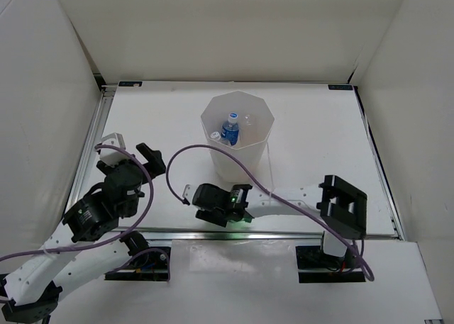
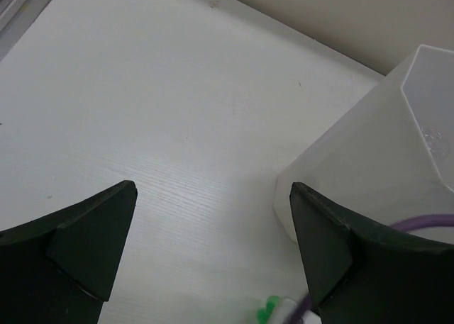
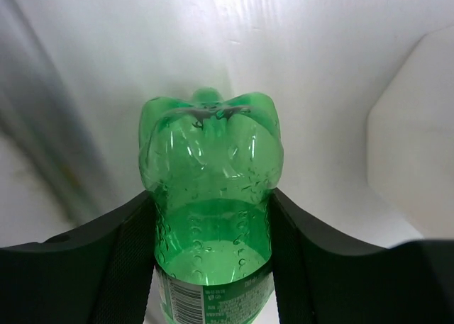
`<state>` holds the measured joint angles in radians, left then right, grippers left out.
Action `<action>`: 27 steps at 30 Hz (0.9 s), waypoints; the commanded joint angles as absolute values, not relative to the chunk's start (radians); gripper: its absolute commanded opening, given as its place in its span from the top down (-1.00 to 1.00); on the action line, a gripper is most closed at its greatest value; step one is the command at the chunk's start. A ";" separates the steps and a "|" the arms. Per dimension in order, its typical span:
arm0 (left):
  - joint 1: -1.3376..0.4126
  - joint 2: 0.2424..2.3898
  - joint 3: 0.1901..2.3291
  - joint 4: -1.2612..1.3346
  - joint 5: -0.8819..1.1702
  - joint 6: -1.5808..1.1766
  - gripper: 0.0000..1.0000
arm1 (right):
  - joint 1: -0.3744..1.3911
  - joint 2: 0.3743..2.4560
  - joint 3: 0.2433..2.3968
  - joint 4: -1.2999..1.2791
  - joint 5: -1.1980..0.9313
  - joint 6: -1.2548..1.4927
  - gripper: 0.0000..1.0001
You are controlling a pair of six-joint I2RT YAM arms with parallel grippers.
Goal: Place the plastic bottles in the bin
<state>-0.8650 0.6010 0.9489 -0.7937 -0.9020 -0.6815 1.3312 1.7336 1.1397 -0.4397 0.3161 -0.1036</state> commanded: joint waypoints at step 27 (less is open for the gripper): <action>-0.859 0.601 1.037 -1.060 -1.054 -0.867 -1.00 | 0.678 1.649 2.145 -0.758 -0.027 0.150 0.02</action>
<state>-0.8646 0.6064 1.0008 -1.0222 -1.0183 -0.8547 0.7128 1.6341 2.1525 -0.7235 0.1757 0.0906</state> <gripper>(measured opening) 0.998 0.595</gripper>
